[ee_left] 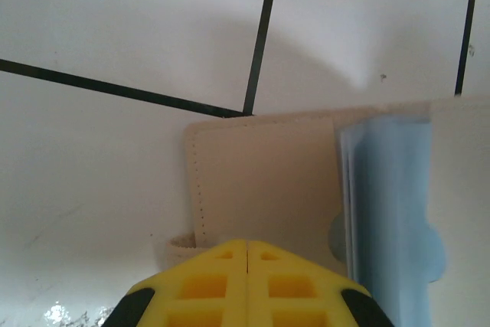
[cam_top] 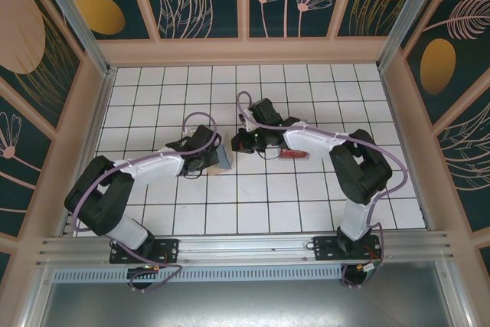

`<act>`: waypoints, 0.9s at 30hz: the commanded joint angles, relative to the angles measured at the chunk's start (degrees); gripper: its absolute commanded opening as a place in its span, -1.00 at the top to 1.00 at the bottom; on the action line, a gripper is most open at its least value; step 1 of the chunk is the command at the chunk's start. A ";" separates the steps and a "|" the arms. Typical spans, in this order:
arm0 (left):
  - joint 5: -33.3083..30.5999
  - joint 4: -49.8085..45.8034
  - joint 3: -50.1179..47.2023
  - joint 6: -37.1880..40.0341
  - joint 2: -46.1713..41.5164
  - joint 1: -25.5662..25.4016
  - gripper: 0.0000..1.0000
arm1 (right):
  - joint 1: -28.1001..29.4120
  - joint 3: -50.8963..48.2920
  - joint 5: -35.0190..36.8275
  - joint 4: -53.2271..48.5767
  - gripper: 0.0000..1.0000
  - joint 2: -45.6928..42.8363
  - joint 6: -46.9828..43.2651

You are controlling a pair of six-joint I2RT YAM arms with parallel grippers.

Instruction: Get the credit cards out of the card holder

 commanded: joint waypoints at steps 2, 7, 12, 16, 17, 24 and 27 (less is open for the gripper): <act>0.89 0.38 -0.88 1.93 -0.20 1.33 1.00 | -0.49 0.88 -0.02 -0.83 1.00 0.74 0.69; -1.14 -2.09 -0.90 4.19 -1.07 2.40 1.00 | -2.12 -2.35 1.71 -0.16 1.00 -0.41 1.39; -2.92 -5.50 -1.50 6.76 -2.00 3.65 0.98 | -2.40 -4.49 3.59 0.23 1.00 -0.57 1.63; -3.92 -8.89 -1.04 7.09 -4.49 3.84 0.11 | -2.49 -5.69 4.44 1.69 1.00 -0.58 2.40; -4.18 -9.78 -0.77 7.21 -5.37 3.84 0.05 | -2.48 -5.85 4.68 1.86 1.00 -0.44 2.57; 0.02 -10.81 1.44 6.76 -11.04 3.84 0.07 | -2.45 -7.01 5.23 3.91 1.00 -0.71 3.55; 8.56 -2.11 -0.63 4.84 -12.43 3.84 0.12 | -2.51 -7.80 5.23 4.81 1.00 -0.70 4.03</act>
